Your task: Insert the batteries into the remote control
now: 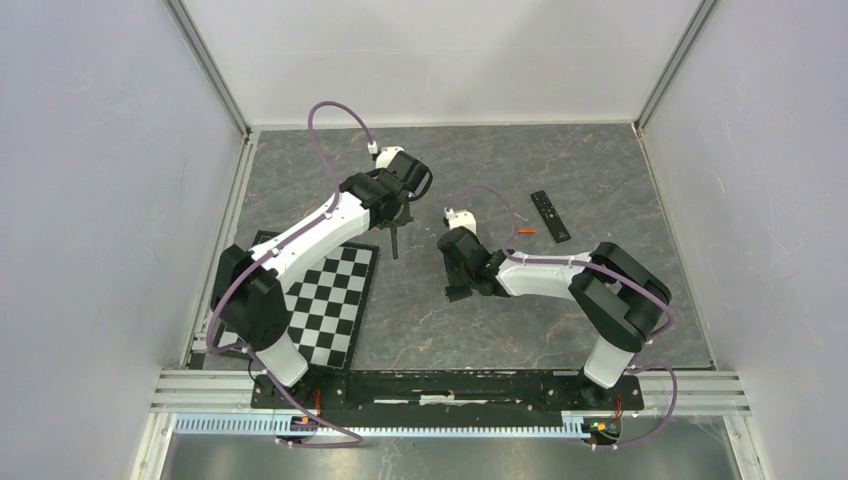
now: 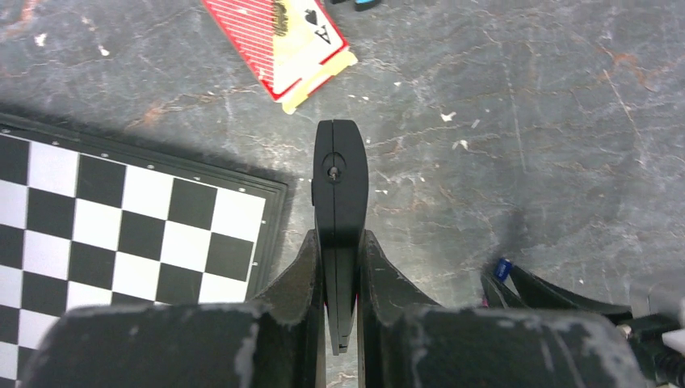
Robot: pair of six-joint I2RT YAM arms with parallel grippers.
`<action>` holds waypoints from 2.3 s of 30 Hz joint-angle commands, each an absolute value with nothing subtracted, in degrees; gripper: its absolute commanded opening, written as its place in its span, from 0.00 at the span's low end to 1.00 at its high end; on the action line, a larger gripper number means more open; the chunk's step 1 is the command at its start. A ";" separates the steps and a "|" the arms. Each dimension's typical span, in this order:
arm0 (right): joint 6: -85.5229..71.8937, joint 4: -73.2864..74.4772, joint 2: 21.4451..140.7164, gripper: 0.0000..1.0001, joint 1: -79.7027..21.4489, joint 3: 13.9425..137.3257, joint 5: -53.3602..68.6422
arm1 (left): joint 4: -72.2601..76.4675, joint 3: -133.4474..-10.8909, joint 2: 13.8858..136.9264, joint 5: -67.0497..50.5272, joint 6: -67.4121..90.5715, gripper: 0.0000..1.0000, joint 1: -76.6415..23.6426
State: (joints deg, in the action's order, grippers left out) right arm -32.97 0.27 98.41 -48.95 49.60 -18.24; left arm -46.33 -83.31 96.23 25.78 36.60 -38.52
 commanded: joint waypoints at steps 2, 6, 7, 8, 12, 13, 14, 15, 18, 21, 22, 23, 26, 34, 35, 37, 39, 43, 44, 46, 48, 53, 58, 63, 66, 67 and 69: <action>-31.50 8.60 100.23 0.31 -51.61 53.13 -26.99 | -43.42 -81.07 92.45 29.89 35.81 0.02 -37.25; -31.86 9.66 102.18 0.21 -52.02 54.56 -26.45 | -43.00 -80.15 92.00 29.72 35.68 0.02 -36.91; -32.01 9.32 102.58 0.19 -52.03 54.60 -26.16 | -42.77 -79.90 91.88 29.56 35.65 0.02 -36.86; -32.16 8.79 102.89 0.16 -52.03 54.56 -25.83 | -42.43 -79.51 91.67 29.33 35.55 0.02 -36.83; -31.30 7.38 103.75 0.04 -51.96 55.06 -26.69 | -41.04 -78.08 90.61 27.73 35.31 0.02 -36.35; -30.85 5.93 103.27 0.03 -51.94 54.63 -27.18 | -40.53 -77.58 90.20 27.09 35.33 0.02 -36.32; -30.73 4.44 102.47 0.02 -51.89 53.90 -27.68 | -39.70 -76.95 89.69 26.11 35.23 0.02 -36.19; -30.44 3.06 101.35 0.01 -51.77 53.21 -27.87 | -38.84 -76.20 89.26 25.15 35.18 0.02 -36.04; -29.81 -2.79 96.78 0.00 -51.25 50.00 -27.66 | -35.60 -73.69 87.47 22.07 35.23 0.02 -35.62; -29.33 -6.27 92.43 0.00 -50.89 47.51 -26.77 | -31.53 -70.69 85.69 17.99 35.37 0.02 -35.01; -29.33 -6.78 91.39 0.00 -50.73 46.86 -26.53 | -30.05 -69.63 84.99 16.85 35.61 0.02 -34.88; -29.62 -6.94 90.11 0.00 -50.51 46.32 -26.25 | -28.34 -68.35 84.30 15.56 35.96 0.02 -34.69; -30.17 -7.42 86.38 0.00 -49.71 44.73 -24.57 | -22.12 -64.09 82.58 11.49 37.44 0.02 -34.38; -31.01 -13.65 74.50 0.01 -48.82 39.81 -15.84 | -3.86 -57.32 83.75 -5.99 41.97 0.02 -33.88; -31.04 -14.17 72.60 0.02 -48.79 39.29 -14.79 | -3.40 -57.83 83.92 -9.64 42.84 0.02 -33.32; -30.23 -15.04 68.17 0.01 -48.80 38.29 -14.19 | -2.62 -58.96 83.52 -16.31 43.59 0.02 -32.17; -28.80 -16.59 62.96 0.02 -48.78 36.80 -14.77 | -1.92 -59.33 82.07 -19.66 44.22 0.02 -31.67; -26.51 -18.11 56.67 0.02 -48.71 36.56 -14.95 | 6.30 -57.66 80.10 -27.63 48.91 0.02 -31.55; -26.35 -19.17 55.98 0.02 -48.73 36.41 -14.91 | 8.32 -57.21 80.03 -29.23 50.99 0.02 -31.56; -25.71 -20.85 55.28 0.02 -48.70 36.20 -14.59 | 11.81 -56.30 79.87 -31.54 54.42 0.02 -31.60; -25.23 -21.76 55.11 0.02 -48.70 36.25 -14.85 | 14.74 -55.67 79.52 -32.85 57.29 0.02 -31.56; -24.37 -23.37 54.68 0.02 -48.70 36.35 -14.37 | 20.46 -55.12 78.84 -34.67 62.07 0.02 -31.47; -23.99 -24.41 53.68 0.02 -48.73 35.53 -13.59 | 26.47 -54.93 79.74 -37.15 68.06 0.02 -31.33; -24.14 -24.85 52.82 0.02 -48.69 34.68 -12.23 | 27.96 -55.03 80.23 -37.45 69.98 0.02 -31.22; -24.21 -24.11 52.32 0.02 -48.69 34.39 -11.87 | 28.41 -55.02 79.84 -37.09 70.45 0.02 -31.11; -24.29 -23.84 52.14 0.02 -48.70 34.24 -11.74 | 28.46 -55.02 79.66 -36.73 70.42 0.02 -31.07; -24.33 -23.52 52.03 0.02 -48.69 34.03 -10.77 | 28.54 -55.09 79.58 -36.18 70.32 0.02 -31.03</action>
